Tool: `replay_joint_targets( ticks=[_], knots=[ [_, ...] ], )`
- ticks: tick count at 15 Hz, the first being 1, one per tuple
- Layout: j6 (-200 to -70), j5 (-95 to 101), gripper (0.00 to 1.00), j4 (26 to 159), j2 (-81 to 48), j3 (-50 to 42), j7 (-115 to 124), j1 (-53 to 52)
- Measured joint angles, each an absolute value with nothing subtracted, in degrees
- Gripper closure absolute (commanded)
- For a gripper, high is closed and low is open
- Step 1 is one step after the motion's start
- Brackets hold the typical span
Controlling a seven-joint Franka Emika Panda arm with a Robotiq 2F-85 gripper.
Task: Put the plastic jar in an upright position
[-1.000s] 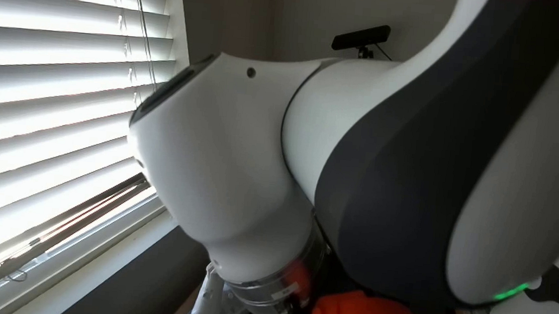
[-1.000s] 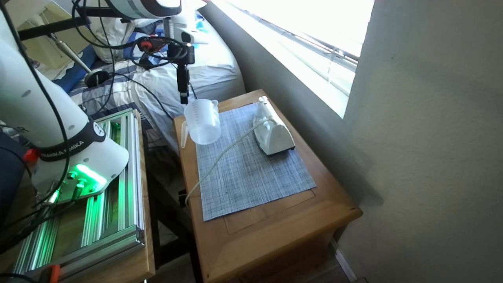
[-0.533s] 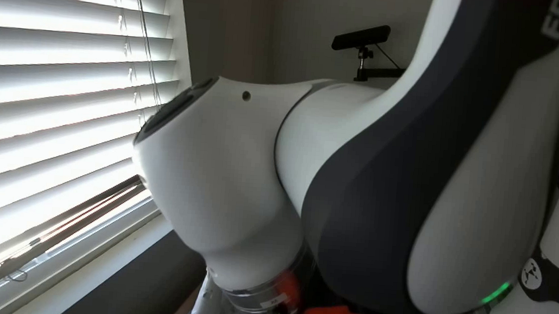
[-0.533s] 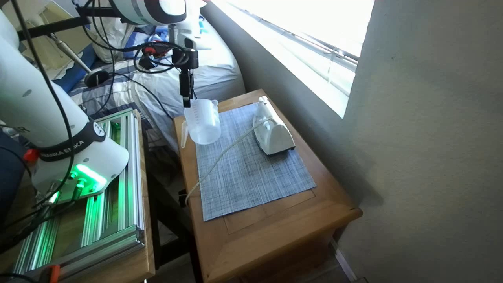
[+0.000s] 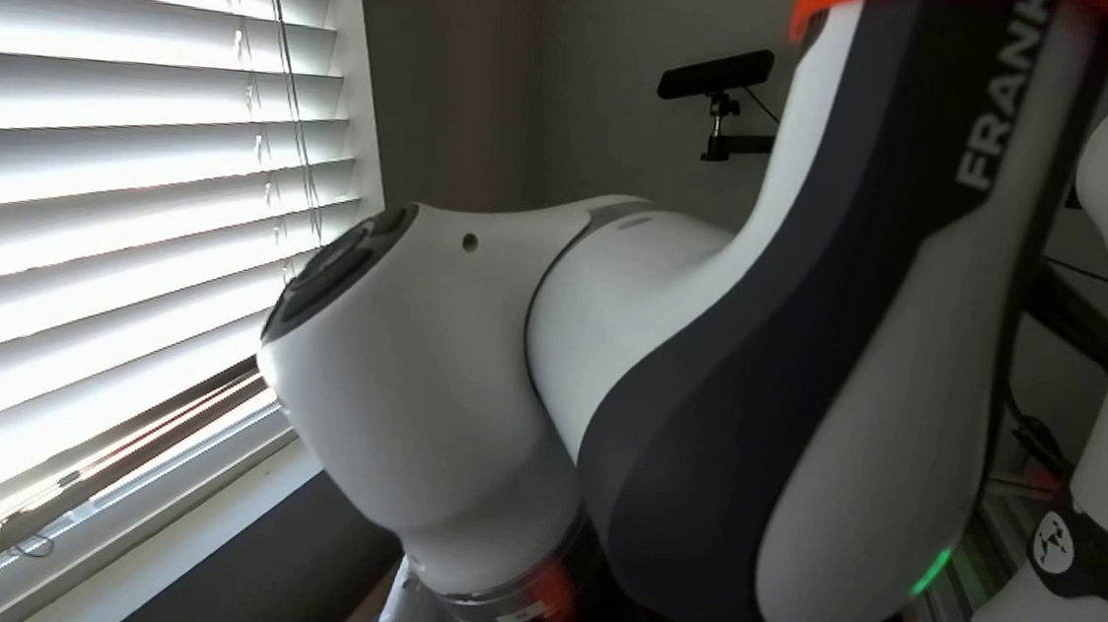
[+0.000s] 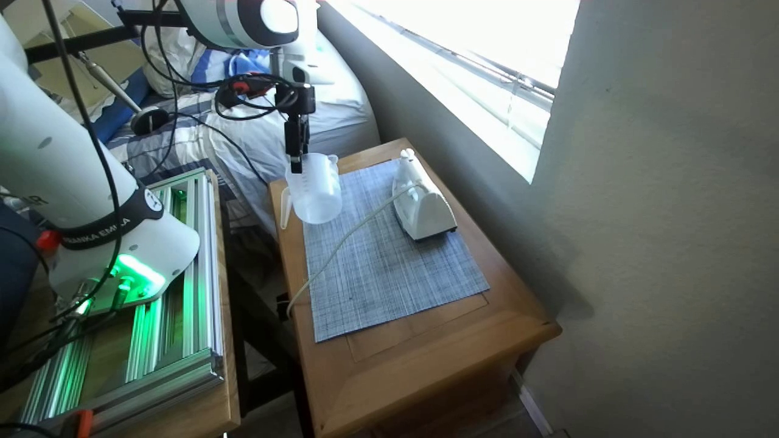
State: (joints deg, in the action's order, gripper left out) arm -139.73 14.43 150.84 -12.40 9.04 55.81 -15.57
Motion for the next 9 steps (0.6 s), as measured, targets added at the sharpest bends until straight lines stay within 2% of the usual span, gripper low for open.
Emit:
replay_joint_targets(
  ticks=[1, 2, 3, 5, 7, 9],
  knots=[
    [-139.73, 14.75, 0.0, 150.59, -12.7, 8.7, 56.26, -15.84],
    [-139.73, 14.95, 0.06, 150.39, -12.94, 8.42, 56.64, -16.08],
    [-139.73, 15.07, 0.21, 150.22, -13.15, 8.19, 56.92, -16.3],
    [-139.73, 15.16, 0.41, 149.9, -13.46, 7.89, 57.26, -16.62],
    [-139.73, 15.23, 0.52, 149.58, -13.76, 7.69, 57.58, -16.83],
    [-139.73, 15.31, 0.68, 149.33, -14.09, 7.46, 57.98, -17.02]
  ],
)
